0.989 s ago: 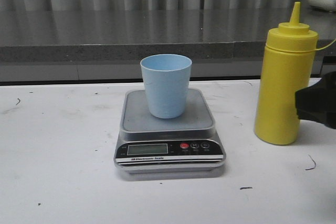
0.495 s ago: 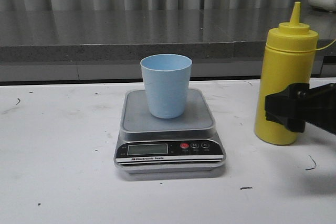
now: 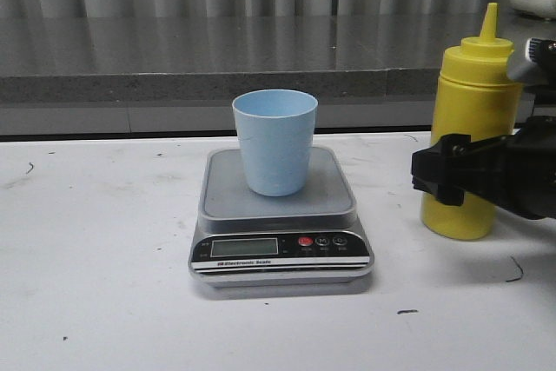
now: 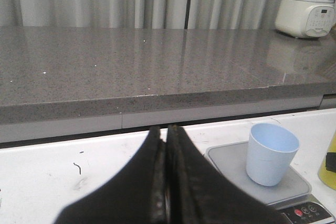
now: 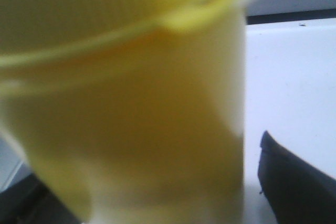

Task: Pour seasoning into cup on scale with both arms
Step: 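Move the right gripper to the yellow squeeze bottle and grasp it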

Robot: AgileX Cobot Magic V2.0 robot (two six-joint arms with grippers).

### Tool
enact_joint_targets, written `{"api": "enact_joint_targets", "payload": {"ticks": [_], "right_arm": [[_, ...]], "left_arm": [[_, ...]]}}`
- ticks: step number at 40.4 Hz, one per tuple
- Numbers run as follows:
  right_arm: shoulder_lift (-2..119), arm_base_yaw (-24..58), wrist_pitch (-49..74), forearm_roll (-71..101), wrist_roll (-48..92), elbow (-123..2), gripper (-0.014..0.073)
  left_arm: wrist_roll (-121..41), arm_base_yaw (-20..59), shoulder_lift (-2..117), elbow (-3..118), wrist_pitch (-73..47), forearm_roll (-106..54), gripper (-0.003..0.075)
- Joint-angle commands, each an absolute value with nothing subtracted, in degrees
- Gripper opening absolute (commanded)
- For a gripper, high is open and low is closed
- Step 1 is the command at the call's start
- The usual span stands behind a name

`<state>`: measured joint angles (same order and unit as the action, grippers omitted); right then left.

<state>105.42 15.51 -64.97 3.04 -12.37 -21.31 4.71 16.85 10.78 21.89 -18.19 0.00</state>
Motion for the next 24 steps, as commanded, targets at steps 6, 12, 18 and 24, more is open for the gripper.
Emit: {"api": "enact_joint_targets", "payload": {"ticks": [6, 12, 18, 24], "right_arm": [[104.9, 15.4, -72.6, 3.5, -12.3, -22.8, 0.0650], [104.9, 15.4, -72.5, 3.5, -12.3, -22.8, 0.0471], [104.9, 15.4, -72.8, 3.5, -12.3, -22.6, 0.0260], [104.3, 15.4, -73.7, 3.5, -9.3, -22.6, 0.0237]], "left_arm": [[5.3, 16.8, 11.4, 23.4, -13.7, -0.5, -0.0020], [5.3, 16.8, 11.4, 23.4, -13.7, -0.5, -0.0020], [5.3, 16.8, 11.4, 23.4, -13.7, -0.5, -0.0020], [5.3, 16.8, 11.4, 23.4, -13.7, -0.5, -0.0020]]}}
